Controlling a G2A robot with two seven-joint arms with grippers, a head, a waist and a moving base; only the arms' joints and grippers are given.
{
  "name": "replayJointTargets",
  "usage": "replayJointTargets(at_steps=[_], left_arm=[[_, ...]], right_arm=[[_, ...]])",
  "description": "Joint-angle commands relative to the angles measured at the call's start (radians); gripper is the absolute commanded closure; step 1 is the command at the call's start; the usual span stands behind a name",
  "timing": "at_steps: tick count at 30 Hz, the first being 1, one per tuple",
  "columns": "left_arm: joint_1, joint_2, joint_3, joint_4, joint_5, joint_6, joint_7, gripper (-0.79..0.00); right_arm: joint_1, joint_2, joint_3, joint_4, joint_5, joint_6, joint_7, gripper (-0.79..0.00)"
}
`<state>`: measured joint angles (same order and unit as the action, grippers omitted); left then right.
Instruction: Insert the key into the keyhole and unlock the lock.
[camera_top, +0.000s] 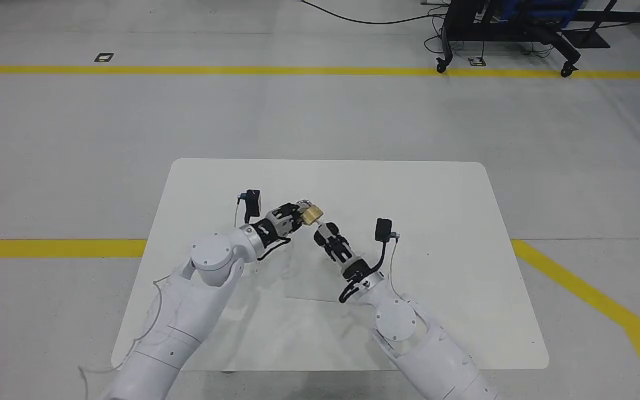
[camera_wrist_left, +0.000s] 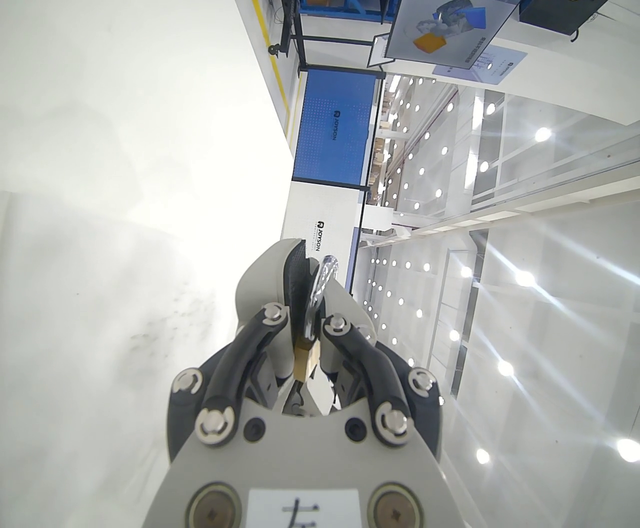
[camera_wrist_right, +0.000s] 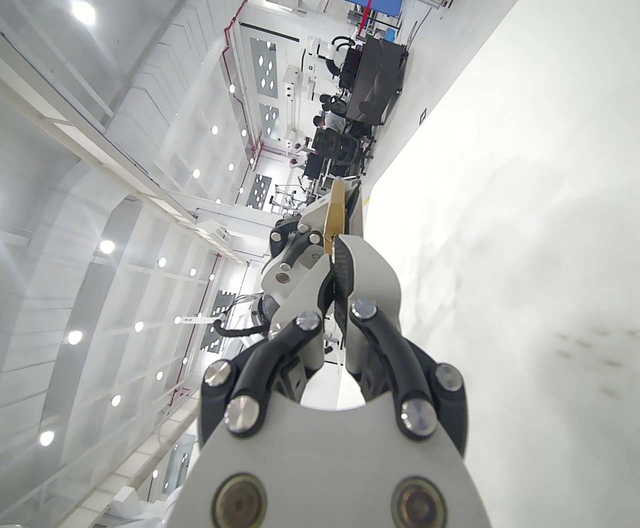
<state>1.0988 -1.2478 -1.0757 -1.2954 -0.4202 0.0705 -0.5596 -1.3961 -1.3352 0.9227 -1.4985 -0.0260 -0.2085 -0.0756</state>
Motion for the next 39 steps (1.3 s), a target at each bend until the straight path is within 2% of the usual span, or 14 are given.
replayJointTargets(at_steps=[1,8,9,10,19,23,34,39], left_arm=[[-0.001,0.0,0.003,-0.001,0.007,-0.001,-0.011,0.0],[-0.004,-0.001,0.004,0.003,0.02,-0.003,-0.027,0.0],[-0.005,-0.001,0.001,0.004,0.019,-0.003,-0.028,0.0],[-0.005,-0.001,0.0,0.004,0.019,-0.003,-0.029,0.0],[0.002,-0.001,-0.025,0.004,0.003,-0.002,-0.019,0.0],[0.005,-0.001,-0.032,0.001,-0.002,0.001,-0.019,0.0],[0.01,-0.002,-0.038,-0.006,0.0,0.014,-0.014,0.0],[0.013,-0.002,-0.043,-0.009,0.009,-0.011,-0.012,0.0]], right_arm=[[0.003,-0.002,0.001,0.002,-0.003,0.004,0.003,0.0],[0.019,-0.01,0.003,0.011,-0.015,0.02,0.009,0.0],[0.018,-0.011,0.004,0.009,-0.016,0.02,0.012,-0.286],[0.017,-0.011,0.005,0.008,-0.017,0.02,0.014,-0.785],[-0.011,-0.01,0.033,-0.015,0.023,-0.007,0.071,-0.785],[-0.03,-0.005,0.054,-0.042,0.123,-0.031,0.192,-0.785],[-0.03,-0.005,0.054,-0.042,0.123,-0.031,0.192,-0.785],[-0.03,-0.005,0.054,-0.042,0.123,-0.031,0.192,-0.785]])
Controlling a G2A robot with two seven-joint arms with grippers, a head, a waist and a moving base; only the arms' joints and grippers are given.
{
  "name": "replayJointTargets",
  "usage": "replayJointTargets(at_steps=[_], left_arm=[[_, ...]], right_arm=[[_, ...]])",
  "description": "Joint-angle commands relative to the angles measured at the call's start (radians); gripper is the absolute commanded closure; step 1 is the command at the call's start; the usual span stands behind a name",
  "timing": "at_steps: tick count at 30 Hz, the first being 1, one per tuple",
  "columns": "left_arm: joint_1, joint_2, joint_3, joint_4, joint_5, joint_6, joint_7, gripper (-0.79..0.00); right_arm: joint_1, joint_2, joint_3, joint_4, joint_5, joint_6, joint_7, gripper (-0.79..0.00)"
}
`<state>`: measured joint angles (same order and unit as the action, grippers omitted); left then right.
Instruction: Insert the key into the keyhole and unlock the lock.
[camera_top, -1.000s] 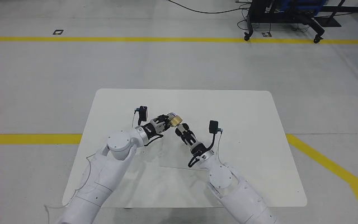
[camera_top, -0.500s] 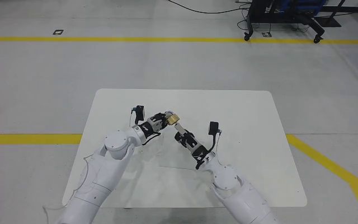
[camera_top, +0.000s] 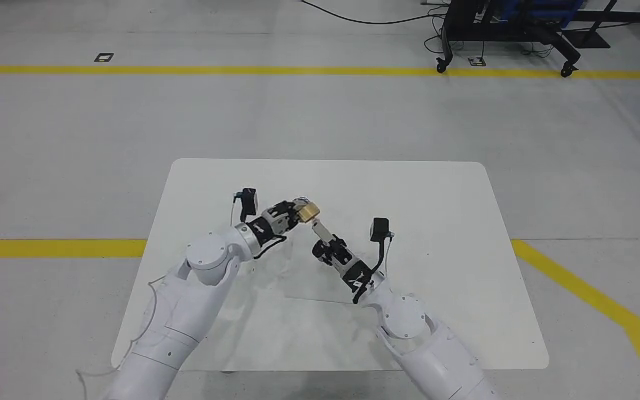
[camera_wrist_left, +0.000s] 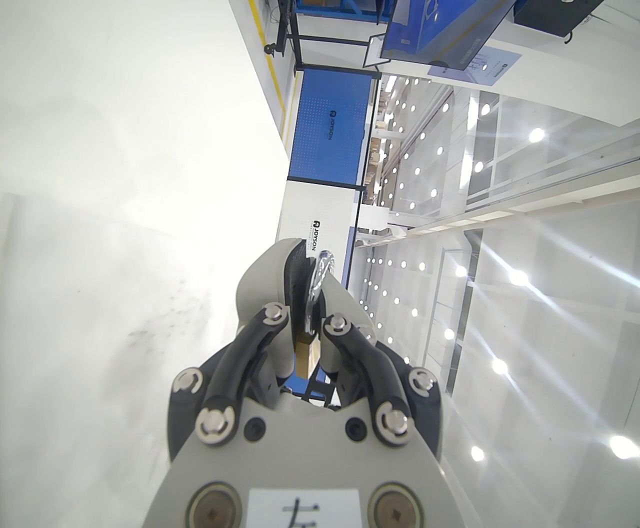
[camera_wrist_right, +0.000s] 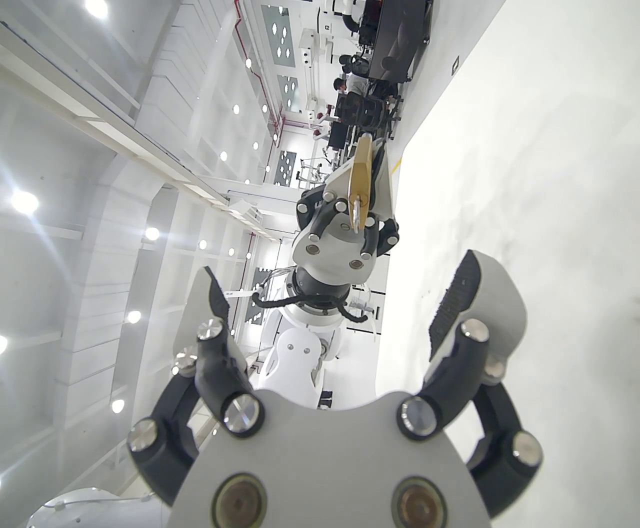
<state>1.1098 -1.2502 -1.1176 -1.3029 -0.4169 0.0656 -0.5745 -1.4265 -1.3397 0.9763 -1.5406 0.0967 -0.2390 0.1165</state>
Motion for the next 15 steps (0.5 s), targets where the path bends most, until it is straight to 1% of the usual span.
replayJointTargets(at_steps=[1,4,7,10,12,13,14,15], left_arm=[[0.003,0.001,-0.001,-0.003,0.013,-0.01,0.006,0.0],[0.009,0.0,-0.002,-0.01,0.018,-0.023,0.006,0.0],[0.01,0.0,0.001,-0.016,0.02,-0.031,-0.008,0.0],[0.011,0.0,0.0,-0.017,0.019,-0.049,-0.024,0.0],[0.012,0.0,-0.001,-0.02,0.023,-0.063,-0.029,0.0],[0.014,0.0,-0.002,-0.021,0.023,-0.07,-0.031,0.0],[0.016,0.0,-0.003,-0.023,0.025,-0.079,-0.035,0.0],[0.018,0.0,-0.005,-0.024,0.022,-0.084,-0.039,0.0]], right_arm=[[0.0,0.0,0.0,0.0,0.0,0.0,0.0,-0.785],[-0.003,-0.001,0.001,-0.005,0.012,-0.001,0.0,-0.785],[-0.011,-0.002,0.017,-0.021,0.143,0.018,0.063,-0.785],[-0.016,0.0,0.049,-0.031,0.307,0.039,0.163,-0.785],[-0.019,0.002,0.071,-0.035,0.429,0.078,0.239,-0.785],[-0.019,0.003,0.083,-0.035,0.477,0.103,0.273,-0.736],[-0.019,0.004,0.095,-0.034,0.531,0.135,0.302,-0.646],[-0.016,0.006,0.105,-0.032,0.565,0.165,0.323,-0.462]])
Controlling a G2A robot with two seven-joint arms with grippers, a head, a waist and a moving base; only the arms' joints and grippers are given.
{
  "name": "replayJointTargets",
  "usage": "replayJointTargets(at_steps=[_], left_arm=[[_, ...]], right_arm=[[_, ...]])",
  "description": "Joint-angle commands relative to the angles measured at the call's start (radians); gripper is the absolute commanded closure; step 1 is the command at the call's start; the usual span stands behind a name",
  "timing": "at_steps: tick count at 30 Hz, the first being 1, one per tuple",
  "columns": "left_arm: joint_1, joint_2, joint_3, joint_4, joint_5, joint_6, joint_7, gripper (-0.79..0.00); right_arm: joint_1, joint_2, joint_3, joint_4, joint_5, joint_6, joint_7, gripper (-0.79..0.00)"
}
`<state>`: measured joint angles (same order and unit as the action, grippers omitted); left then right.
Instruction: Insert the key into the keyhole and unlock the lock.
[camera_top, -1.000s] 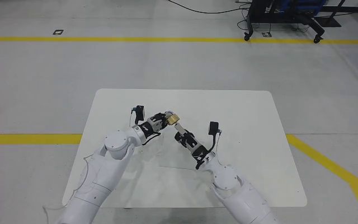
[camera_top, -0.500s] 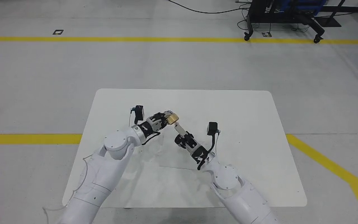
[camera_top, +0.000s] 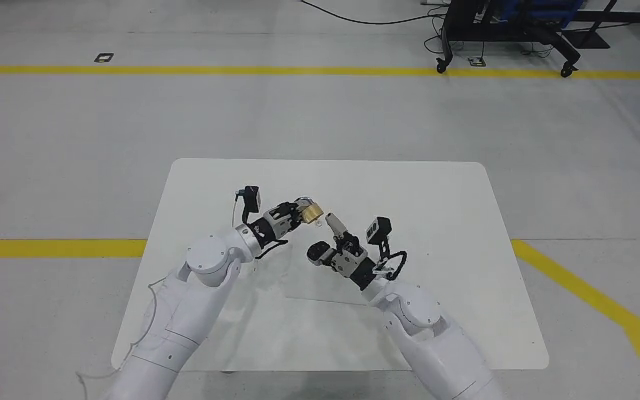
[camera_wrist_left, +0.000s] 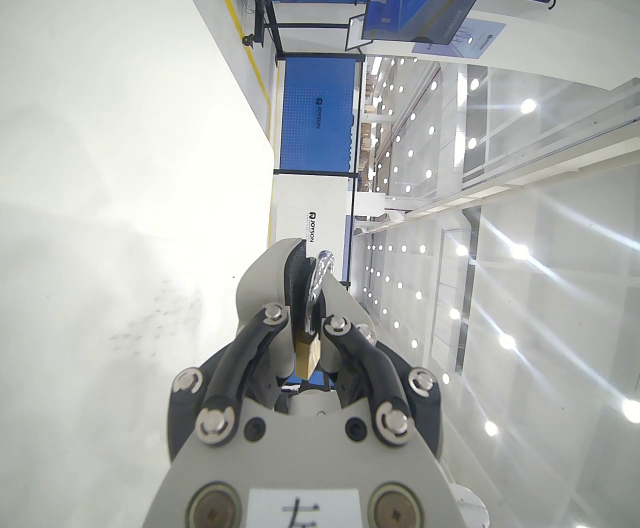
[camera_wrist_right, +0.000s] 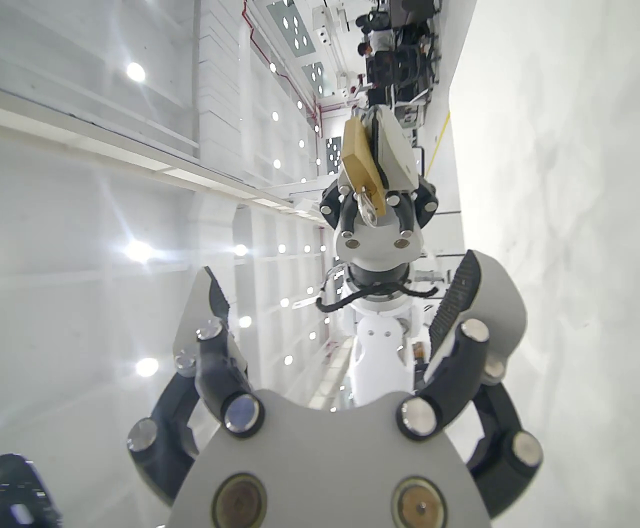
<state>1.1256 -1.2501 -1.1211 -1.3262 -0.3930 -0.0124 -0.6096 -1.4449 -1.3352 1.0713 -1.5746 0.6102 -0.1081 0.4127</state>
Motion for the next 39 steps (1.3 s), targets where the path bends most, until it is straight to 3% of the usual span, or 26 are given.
replayJointTargets(at_steps=[1,5,13,21,22,26,39], left_arm=[[0.004,0.0,-0.004,-0.002,-0.008,-0.011,-0.009,0.0],[0.006,0.0,-0.006,-0.002,-0.024,-0.022,-0.042,0.0],[0.002,-0.001,-0.004,0.003,-0.029,-0.033,-0.064,0.0],[0.004,-0.001,-0.009,0.003,-0.033,-0.039,-0.071,0.0],[0.004,-0.001,-0.008,0.002,-0.029,-0.039,-0.07,0.0],[0.003,-0.002,-0.004,0.002,-0.023,-0.036,-0.072,0.0],[0.003,-0.002,-0.003,0.0,-0.003,-0.046,-0.07,0.0]], right_arm=[[0.005,0.003,0.019,0.003,0.078,0.062,0.046,-0.422],[0.016,0.008,0.044,0.017,0.116,0.123,0.087,-0.376],[0.036,0.005,0.05,0.048,0.139,0.131,0.065,-0.259],[0.05,0.001,0.04,0.061,0.119,0.127,0.045,-0.215],[0.05,0.001,0.04,0.061,0.117,0.127,0.044,-0.197],[0.045,0.001,0.041,0.06,0.116,0.119,0.044,0.0],[0.063,-0.005,0.048,0.096,0.247,0.173,0.104,0.0]])
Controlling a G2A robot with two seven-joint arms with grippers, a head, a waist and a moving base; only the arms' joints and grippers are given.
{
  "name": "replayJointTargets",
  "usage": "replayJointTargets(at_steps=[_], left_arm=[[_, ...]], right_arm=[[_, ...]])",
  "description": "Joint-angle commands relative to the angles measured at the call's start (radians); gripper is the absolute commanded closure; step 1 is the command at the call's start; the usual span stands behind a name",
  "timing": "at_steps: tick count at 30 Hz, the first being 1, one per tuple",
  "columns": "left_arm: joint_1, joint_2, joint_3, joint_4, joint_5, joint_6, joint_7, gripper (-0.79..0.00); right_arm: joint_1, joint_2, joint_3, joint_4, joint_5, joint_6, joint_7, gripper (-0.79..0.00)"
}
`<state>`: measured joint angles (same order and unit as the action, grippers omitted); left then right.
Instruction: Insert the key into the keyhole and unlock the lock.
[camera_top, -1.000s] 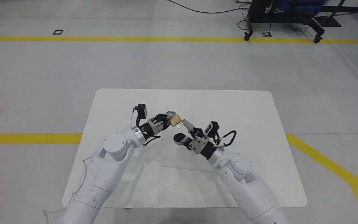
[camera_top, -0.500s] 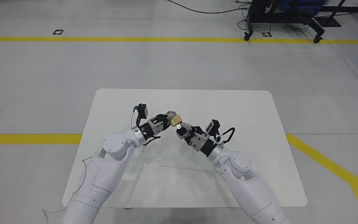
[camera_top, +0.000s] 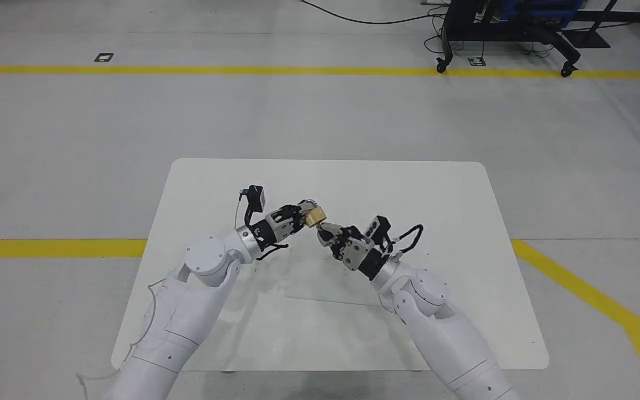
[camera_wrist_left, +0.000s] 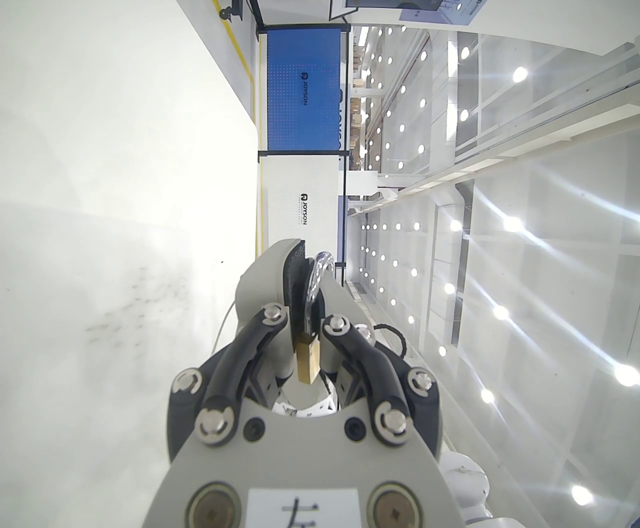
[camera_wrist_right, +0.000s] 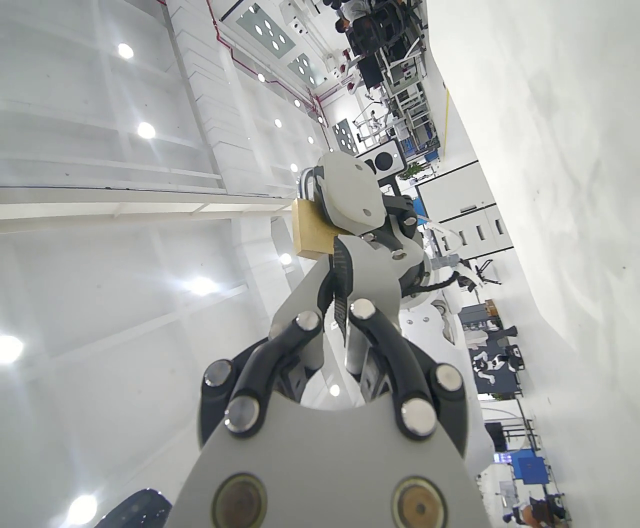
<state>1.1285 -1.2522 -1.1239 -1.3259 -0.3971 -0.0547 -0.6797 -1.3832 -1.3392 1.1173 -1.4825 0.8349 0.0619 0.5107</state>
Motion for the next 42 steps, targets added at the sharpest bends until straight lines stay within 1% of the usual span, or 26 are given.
replayJointTargets(at_steps=[1,4,6,10,13,16,17,18,19,24,26,29,30,32,33,35,36,38,42], left_arm=[[0.0,0.0,0.0,-0.001,0.003,-0.007,-0.001,0.0],[0.002,0.0,0.001,-0.005,0.009,-0.024,-0.003,0.0],[0.004,0.0,-0.001,-0.006,0.015,-0.037,0.0,0.0],[0.007,0.0,-0.003,-0.009,0.028,-0.05,0.008,0.0],[0.009,0.001,-0.006,-0.013,0.034,-0.052,0.015,0.0],[0.011,0.001,-0.01,-0.016,0.032,-0.057,0.017,0.0],[0.012,0.001,-0.011,-0.016,0.031,-0.058,0.018,0.0],[0.012,0.001,-0.013,-0.017,0.031,-0.061,0.021,0.0],[0.014,0.001,-0.014,-0.017,0.03,-0.063,0.023,0.0],[0.015,0.002,-0.018,-0.016,0.027,-0.046,0.021,0.0],[0.015,0.001,-0.016,-0.016,0.03,-0.041,0.022,0.0],[0.014,0.001,-0.012,-0.015,0.034,-0.032,0.018,0.0],[0.012,0.001,-0.009,-0.013,0.037,-0.017,0.011,0.0],[0.004,0.001,0.007,-0.001,0.049,0.047,-0.011,0.0],[-0.004,0.002,0.021,0.001,0.09,0.069,-0.019,0.0],[-0.012,0.003,0.058,-0.01,0.184,0.082,-0.042,0.0],[-0.014,0.003,0.082,-0.018,0.213,0.086,-0.079,0.0],[-0.028,0.004,0.125,-0.02,0.269,0.086,-0.172,0.0],[-0.053,0.002,0.176,-0.003,0.365,0.074,-0.199,0.0]], right_arm=[[0.003,-0.002,0.006,0.01,0.048,0.007,0.011,0.0],[0.014,-0.006,0.016,0.035,0.164,0.063,0.054,0.0],[0.03,-0.007,0.026,0.059,0.246,0.128,0.096,0.0],[0.063,-0.007,0.04,0.109,0.357,0.261,0.177,0.0],[0.086,-0.004,0.041,0.137,0.361,0.314,0.215,0.0],[0.096,-0.003,0.041,0.153,0.358,0.319,0.225,0.0],[0.099,-0.003,0.04,0.156,0.354,0.315,0.221,-0.2],[0.102,-0.003,0.035,0.152,0.338,0.31,0.221,-0.345],[0.103,-0.002,0.029,0.148,0.321,0.315,0.233,-0.785],[0.086,0.01,0.044,0.126,0.237,0.269,0.273,-0.785],[0.064,0.021,0.071,0.101,0.176,0.219,0.293,-0.785],[0.028,0.039,0.119,0.068,0.097,0.189,0.326,-0.785],[0.012,0.047,0.146,0.055,0.068,0.169,0.332,-0.785],[-0.026,0.059,0.205,0.024,0.066,0.142,0.34,-0.785],[-0.047,0.064,0.24,0.006,0.083,0.128,0.339,-0.785],[-0.091,0.072,0.302,-0.035,0.115,0.112,0.334,-0.785],[-0.105,0.073,0.321,-0.048,0.13,0.107,0.325,-0.785],[-0.105,0.073,0.321,-0.048,0.13,0.107,0.325,-0.785],[-0.105,0.073,0.321,-0.048,0.13,0.107,0.325,-0.785]])
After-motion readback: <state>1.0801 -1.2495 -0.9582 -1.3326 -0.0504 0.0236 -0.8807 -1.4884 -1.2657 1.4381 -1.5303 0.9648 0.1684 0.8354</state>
